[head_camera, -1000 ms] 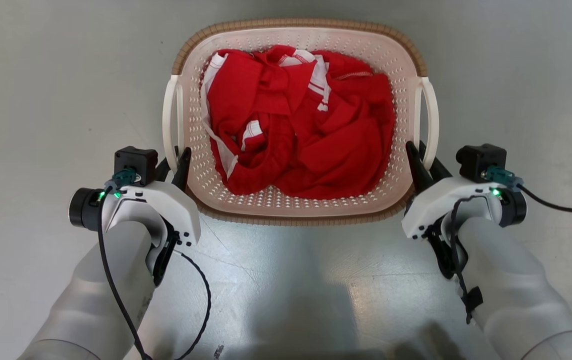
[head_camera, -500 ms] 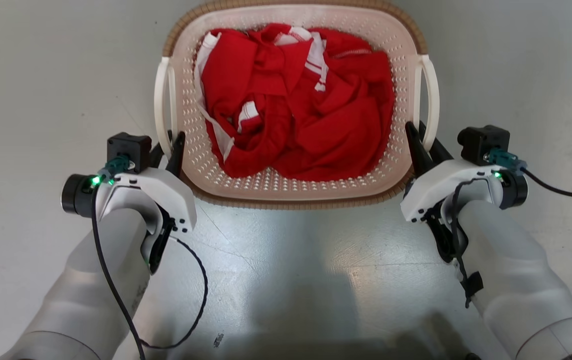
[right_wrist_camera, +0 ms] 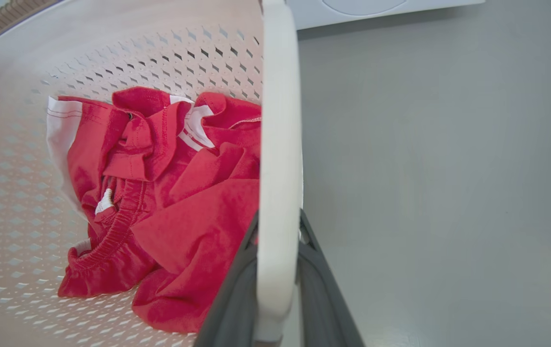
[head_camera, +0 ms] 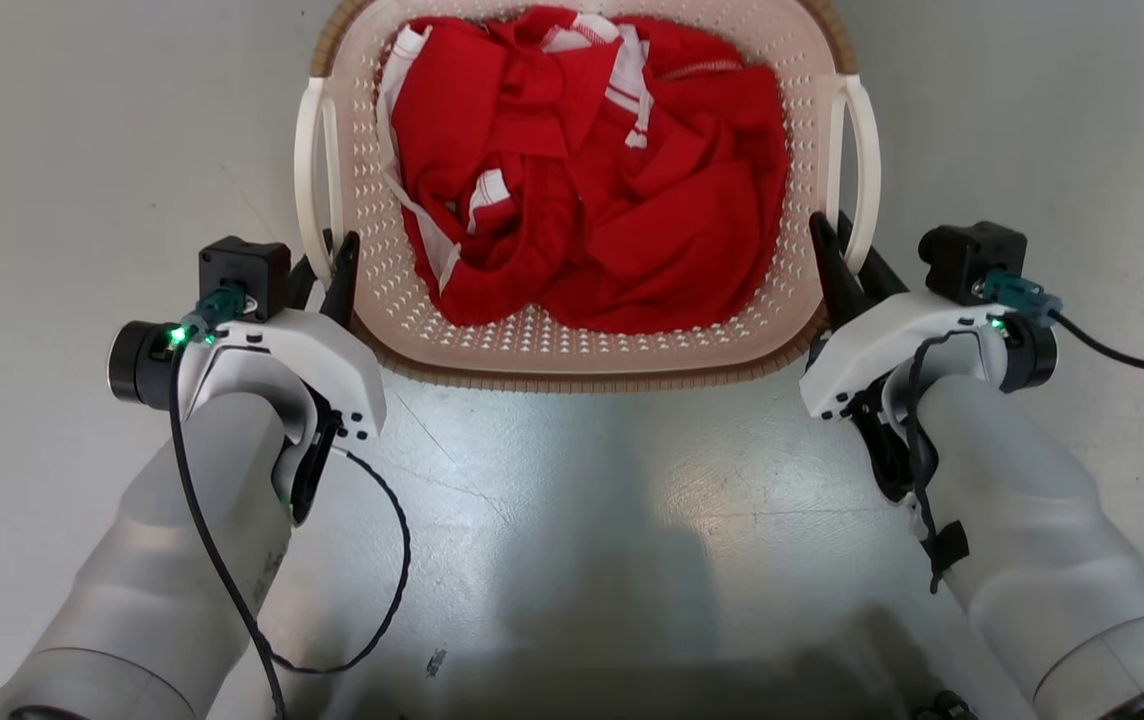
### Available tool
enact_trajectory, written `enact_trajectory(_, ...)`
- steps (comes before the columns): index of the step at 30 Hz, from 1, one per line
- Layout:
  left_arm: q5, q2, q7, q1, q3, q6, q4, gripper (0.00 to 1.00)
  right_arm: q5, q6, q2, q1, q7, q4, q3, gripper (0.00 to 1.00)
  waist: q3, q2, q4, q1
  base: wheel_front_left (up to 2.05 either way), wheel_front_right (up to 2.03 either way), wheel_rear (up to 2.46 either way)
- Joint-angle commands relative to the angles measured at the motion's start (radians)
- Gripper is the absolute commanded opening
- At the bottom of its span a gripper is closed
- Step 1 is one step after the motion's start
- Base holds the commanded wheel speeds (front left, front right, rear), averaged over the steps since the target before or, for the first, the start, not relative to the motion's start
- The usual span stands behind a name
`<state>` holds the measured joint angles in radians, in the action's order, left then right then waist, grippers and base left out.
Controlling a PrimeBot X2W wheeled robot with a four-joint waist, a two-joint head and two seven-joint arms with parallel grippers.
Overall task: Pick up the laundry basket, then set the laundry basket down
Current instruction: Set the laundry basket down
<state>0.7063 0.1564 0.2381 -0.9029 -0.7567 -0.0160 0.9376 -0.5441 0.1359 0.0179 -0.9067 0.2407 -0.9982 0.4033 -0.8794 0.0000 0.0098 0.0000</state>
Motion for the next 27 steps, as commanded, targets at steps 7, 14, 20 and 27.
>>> enact_trajectory(7,0.016,0.098,0.009,-0.010,0.042,0.041,-0.008,0.00,0.032,-0.005,0.032,0.015,0.021,-0.003,-0.028,0.00,-0.023,0.0000,0.002,0.0000,0.00,0.00,0.00)
enact_trajectory(14,0.017,0.098,0.015,-0.021,0.052,0.052,-0.029,0.00,0.068,-0.005,0.032,-0.003,0.021,0.006,-0.061,0.00,-0.049,0.0000,0.006,0.0000,0.00,0.00,0.00)
enact_trajectory(20,0.014,0.098,0.019,-0.030,0.057,0.057,-0.041,0.00,0.090,-0.005,0.032,-0.009,0.021,0.013,-0.082,0.00,-0.066,0.0000,0.011,0.0000,0.00,0.00,0.00)
enact_trajectory(27,0.012,0.100,0.021,-0.030,0.063,0.057,-0.044,0.00,0.098,-0.005,0.032,-0.005,0.021,0.016,-0.089,0.00,-0.069,0.0000,0.010,0.0000,0.00,0.00,0.00)
